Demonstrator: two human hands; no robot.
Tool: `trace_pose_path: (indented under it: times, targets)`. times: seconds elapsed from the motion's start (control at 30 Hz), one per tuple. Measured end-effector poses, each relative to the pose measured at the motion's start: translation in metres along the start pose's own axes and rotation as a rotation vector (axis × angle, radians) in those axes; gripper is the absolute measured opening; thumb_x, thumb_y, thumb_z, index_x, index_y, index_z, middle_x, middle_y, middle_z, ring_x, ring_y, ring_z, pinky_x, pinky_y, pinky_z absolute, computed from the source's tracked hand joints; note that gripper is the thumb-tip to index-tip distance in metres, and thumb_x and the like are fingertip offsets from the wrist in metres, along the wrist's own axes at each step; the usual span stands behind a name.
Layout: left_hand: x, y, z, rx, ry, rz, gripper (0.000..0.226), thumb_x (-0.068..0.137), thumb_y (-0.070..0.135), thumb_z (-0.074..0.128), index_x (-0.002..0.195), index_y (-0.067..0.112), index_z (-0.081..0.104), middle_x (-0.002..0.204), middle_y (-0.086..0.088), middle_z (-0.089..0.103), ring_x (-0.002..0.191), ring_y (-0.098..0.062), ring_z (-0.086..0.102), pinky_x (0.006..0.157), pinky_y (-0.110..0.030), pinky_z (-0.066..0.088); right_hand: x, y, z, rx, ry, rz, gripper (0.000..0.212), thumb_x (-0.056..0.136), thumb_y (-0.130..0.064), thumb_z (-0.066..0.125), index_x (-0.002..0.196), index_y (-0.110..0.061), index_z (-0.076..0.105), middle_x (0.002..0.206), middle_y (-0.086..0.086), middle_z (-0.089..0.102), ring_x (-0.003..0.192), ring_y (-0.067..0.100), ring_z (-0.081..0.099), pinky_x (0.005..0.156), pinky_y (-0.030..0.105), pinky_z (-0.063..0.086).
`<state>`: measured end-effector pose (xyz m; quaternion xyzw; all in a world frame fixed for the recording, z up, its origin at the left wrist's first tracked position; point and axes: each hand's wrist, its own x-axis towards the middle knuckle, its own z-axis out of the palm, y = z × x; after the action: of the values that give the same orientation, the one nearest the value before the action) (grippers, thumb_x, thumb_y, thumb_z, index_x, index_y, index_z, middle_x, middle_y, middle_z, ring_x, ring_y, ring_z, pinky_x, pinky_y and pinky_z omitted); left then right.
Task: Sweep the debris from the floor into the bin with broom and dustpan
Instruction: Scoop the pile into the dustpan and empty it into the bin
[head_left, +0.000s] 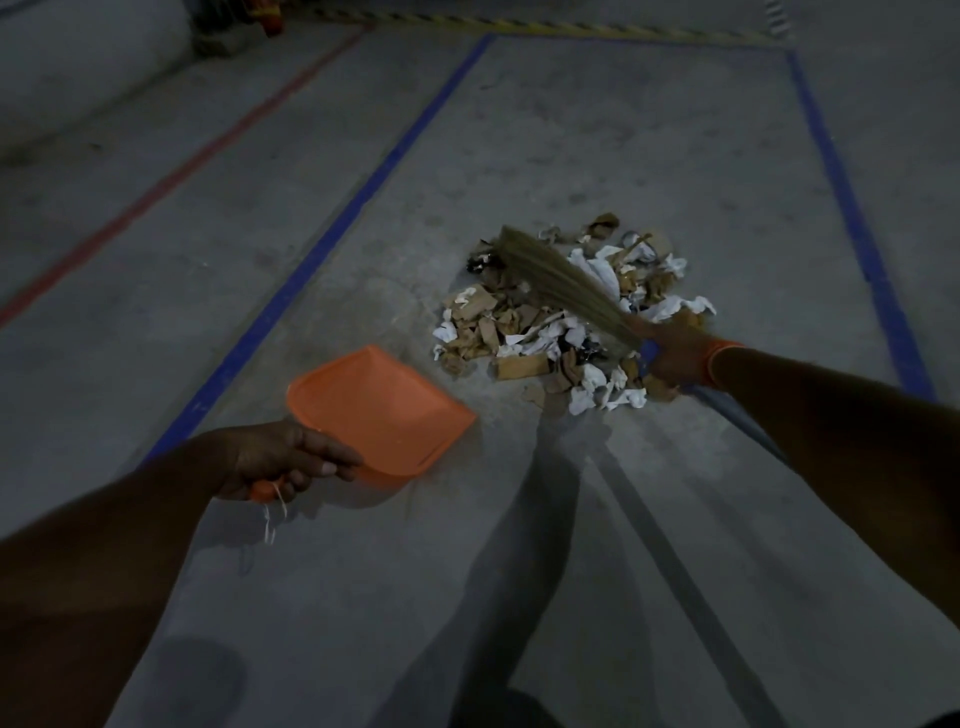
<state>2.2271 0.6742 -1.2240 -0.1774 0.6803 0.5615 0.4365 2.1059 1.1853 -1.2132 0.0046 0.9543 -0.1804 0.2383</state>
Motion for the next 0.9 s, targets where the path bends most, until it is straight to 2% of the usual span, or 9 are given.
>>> trace_pose_path:
  times: [0.07,0.23,0.33,0.43,0.6,0.7,0.77,0.83,0.9]
  targets:
    - [0.005,0.001,0.0,-0.003,0.0,0.001,0.034,0.092,-0.01,0.056,0.12,0.004,0.069,0.11,-0.012,0.072,0.048,-0.004,0.04,0.039,-0.015,0.036,0.005,0.003,-0.006,-0.003,0.052,-0.01,0.093,0.083,-0.003,0.062,0.15,-0.045,0.014,0.094,0.009,0.058,0.055,0.023,0.059,0.048,0.03,0.051]
    - [0.021,0.002,-0.001,-0.039,0.005,-0.01,0.033,0.092,-0.009,0.056,0.119,0.004,0.069,0.104,-0.01,0.072,0.047,-0.004,0.038,0.037,-0.014,0.033,0.024,0.006,-0.013,-0.045,0.097,-0.028,0.084,0.087,-0.005,0.057,0.151,-0.041,0.017,0.126,0.021,0.056,0.068,0.028,0.062,0.062,0.038,0.056]
    - [0.031,0.003,0.0,-0.086,0.014,-0.013,0.032,0.093,-0.01,0.053,0.118,0.002,0.069,0.095,-0.009,0.071,0.046,-0.003,0.036,0.036,-0.013,0.029,0.038,-0.001,-0.01,-0.153,0.086,-0.057,0.079,0.09,-0.01,0.053,0.152,-0.04,0.014,0.124,0.022,0.057,0.077,0.032,0.062,0.07,0.042,0.057]
    - [0.041,0.001,-0.002,-0.138,0.01,-0.022,0.031,0.093,-0.011,0.052,0.116,0.0,0.069,0.091,-0.01,0.068,0.045,-0.003,0.036,0.034,-0.013,0.029,0.056,-0.013,-0.005,-0.159,0.105,-0.079,0.073,0.093,-0.011,0.052,0.153,-0.036,0.018,0.125,0.021,0.056,0.079,0.025,0.058,0.064,0.033,0.049]
    - [0.057,0.0,-0.008,-0.122,0.021,-0.043,0.029,0.093,-0.012,0.052,0.105,0.0,0.076,0.085,-0.008,0.07,0.044,-0.002,0.037,0.034,-0.012,0.029,0.079,-0.024,-0.001,-0.197,0.077,-0.103,0.067,0.094,-0.006,0.046,0.153,-0.027,0.022,0.131,0.021,0.053,0.086,0.022,0.051,0.069,0.029,0.043]
    - [0.066,0.0,-0.008,-0.09,0.015,-0.044,0.029,0.093,-0.012,0.052,0.106,-0.001,0.075,0.089,-0.009,0.07,0.044,-0.002,0.037,0.034,-0.013,0.03,0.082,-0.011,0.001,-0.182,-0.023,-0.133,0.067,0.092,-0.004,0.046,0.15,-0.031,0.029,0.127,0.018,0.057,0.077,0.022,0.056,0.056,0.026,0.045]
    - [0.072,0.001,-0.008,-0.068,0.006,-0.041,0.028,0.094,-0.012,0.052,0.103,-0.001,0.076,0.093,-0.012,0.069,0.044,-0.003,0.038,0.035,-0.013,0.031,0.077,0.0,0.005,-0.192,-0.044,-0.148,0.06,0.094,-0.011,0.046,0.148,-0.034,0.032,0.121,0.011,0.058,0.076,0.02,0.056,0.061,0.028,0.045]
    - [0.076,0.004,-0.008,-0.054,0.004,-0.037,0.03,0.094,-0.012,0.051,0.1,0.001,0.077,0.094,-0.013,0.068,0.045,-0.003,0.038,0.035,-0.013,0.031,0.068,0.009,0.013,-0.227,-0.055,-0.163,0.059,0.094,-0.016,0.05,0.146,-0.036,0.034,0.124,0.014,0.059,0.08,0.019,0.055,0.068,0.029,0.043]
    - [0.079,0.008,-0.006,-0.041,0.009,-0.03,0.031,0.094,-0.011,0.051,0.1,0.003,0.078,0.093,-0.011,0.068,0.045,-0.002,0.038,0.034,-0.014,0.031,0.058,0.014,0.027,-0.216,-0.078,-0.192,0.063,0.092,-0.013,0.054,0.146,-0.039,0.033,0.118,0.017,0.062,0.077,0.02,0.058,0.065,0.029,0.045]
